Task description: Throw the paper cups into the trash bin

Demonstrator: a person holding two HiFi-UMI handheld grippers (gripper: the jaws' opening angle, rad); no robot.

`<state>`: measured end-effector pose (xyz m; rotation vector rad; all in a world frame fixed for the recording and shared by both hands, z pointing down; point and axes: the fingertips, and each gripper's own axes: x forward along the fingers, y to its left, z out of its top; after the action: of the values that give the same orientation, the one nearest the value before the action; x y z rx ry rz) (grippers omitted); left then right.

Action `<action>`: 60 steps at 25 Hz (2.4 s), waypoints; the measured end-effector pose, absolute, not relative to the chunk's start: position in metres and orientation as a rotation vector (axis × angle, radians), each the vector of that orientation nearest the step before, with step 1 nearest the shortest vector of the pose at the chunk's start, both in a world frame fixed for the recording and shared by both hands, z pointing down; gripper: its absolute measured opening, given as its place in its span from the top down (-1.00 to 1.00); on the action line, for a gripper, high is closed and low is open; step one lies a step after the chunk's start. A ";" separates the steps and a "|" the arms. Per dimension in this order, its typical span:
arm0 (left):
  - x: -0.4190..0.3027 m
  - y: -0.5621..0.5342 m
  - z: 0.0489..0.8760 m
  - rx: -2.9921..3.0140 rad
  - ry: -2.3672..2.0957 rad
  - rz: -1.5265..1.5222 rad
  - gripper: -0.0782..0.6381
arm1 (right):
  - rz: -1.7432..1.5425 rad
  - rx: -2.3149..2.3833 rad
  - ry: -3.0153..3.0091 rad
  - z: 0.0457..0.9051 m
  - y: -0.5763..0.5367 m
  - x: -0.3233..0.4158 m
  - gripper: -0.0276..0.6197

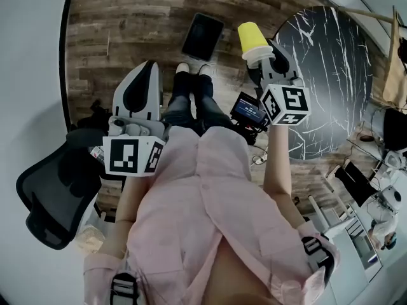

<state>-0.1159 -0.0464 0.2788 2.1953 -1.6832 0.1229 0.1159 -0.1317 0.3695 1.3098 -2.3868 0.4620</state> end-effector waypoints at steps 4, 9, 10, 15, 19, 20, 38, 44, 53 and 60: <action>-0.114 -0.047 0.284 2.195 -1.669 0.130 0.74 | 0.477 1.261 -2.392 0.385 -0.139 0.108 0.79; -0.110 -0.051 0.286 2.200 -1.657 0.119 0.74 | 0.550 1.151 -2.440 0.402 -0.147 0.103 0.79; -0.110 -0.050 0.285 2.199 -1.656 0.119 0.74 | 0.564 1.126 -2.443 0.405 -0.147 0.104 0.79; -0.114 -0.045 0.288 2.191 -1.661 0.135 0.74 | 0.578 1.123 -2.405 0.418 -0.147 0.129 0.79; -0.115 -0.046 0.288 2.194 -1.670 0.141 0.74 | 0.585 1.167 -2.388 0.426 -0.153 0.128 0.79; -0.115 -0.046 0.289 2.197 -1.669 0.140 0.74 | 0.581 1.163 -2.388 0.429 -0.154 0.124 0.79; -0.110 -0.067 0.346 2.207 -1.644 0.117 0.74 | 0.703 1.087 -2.259 0.524 -0.138 0.066 0.79; -0.111 -0.060 0.376 2.195 -1.638 0.164 0.74 | 0.709 1.072 -2.207 0.564 -0.137 0.066 0.79; -0.118 -0.055 0.417 2.128 -1.701 0.143 0.74 | 0.661 1.026 -2.168 0.628 -0.145 0.052 0.79; -0.114 -0.056 0.452 2.073 -1.671 0.124 0.74 | 0.623 1.030 -2.084 0.685 -0.150 0.053 0.79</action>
<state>-0.1142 -0.0559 0.4517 2.0731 -1.6710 0.1236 0.0527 -0.1495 0.6849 1.0297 -2.0843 0.6235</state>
